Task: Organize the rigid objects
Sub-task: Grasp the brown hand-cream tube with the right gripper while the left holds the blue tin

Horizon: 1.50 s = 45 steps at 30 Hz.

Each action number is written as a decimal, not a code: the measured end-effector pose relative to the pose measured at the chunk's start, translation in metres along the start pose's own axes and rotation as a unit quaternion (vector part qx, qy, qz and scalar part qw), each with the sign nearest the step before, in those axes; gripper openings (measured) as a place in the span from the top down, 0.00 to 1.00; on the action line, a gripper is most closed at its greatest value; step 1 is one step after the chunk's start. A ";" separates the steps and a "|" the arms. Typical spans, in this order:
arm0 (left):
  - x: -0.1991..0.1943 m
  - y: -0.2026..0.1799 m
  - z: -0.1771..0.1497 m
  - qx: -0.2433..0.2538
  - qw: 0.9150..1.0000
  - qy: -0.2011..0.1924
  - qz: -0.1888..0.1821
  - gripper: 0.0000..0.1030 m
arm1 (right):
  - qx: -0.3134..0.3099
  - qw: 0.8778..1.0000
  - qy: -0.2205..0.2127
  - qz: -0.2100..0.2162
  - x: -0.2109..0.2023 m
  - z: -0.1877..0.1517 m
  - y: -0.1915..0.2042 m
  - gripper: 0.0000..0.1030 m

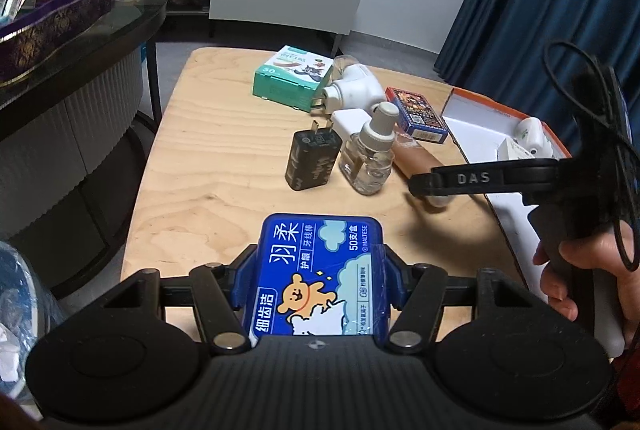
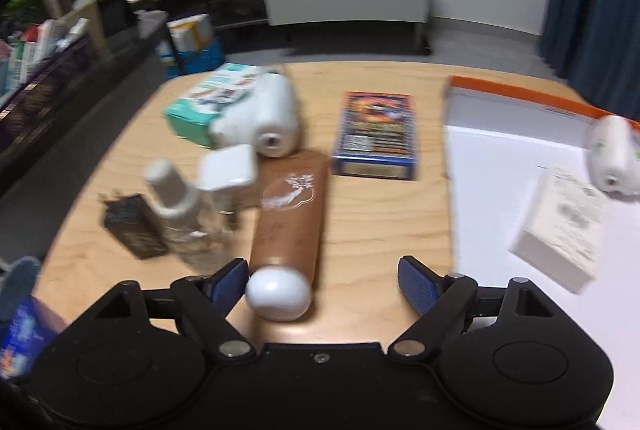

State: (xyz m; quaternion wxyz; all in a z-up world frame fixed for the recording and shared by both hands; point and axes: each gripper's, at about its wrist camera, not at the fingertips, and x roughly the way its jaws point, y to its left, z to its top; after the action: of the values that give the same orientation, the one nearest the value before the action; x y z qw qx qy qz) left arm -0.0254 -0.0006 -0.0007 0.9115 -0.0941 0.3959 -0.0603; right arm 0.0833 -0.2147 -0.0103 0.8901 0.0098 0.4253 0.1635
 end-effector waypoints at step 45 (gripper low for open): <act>-0.004 -0.223 0.072 0.091 0.986 -0.117 -0.074 0.39 | 0.094 0.966 -0.207 -0.123 -0.228 -0.037 -0.168 0.54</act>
State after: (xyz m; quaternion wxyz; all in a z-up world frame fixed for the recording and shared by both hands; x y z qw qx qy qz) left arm 0.0163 -0.2084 0.0990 0.9493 -0.0465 0.2716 -0.1514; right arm -0.0309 -0.4467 0.1120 0.9671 0.0745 0.2433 0.0070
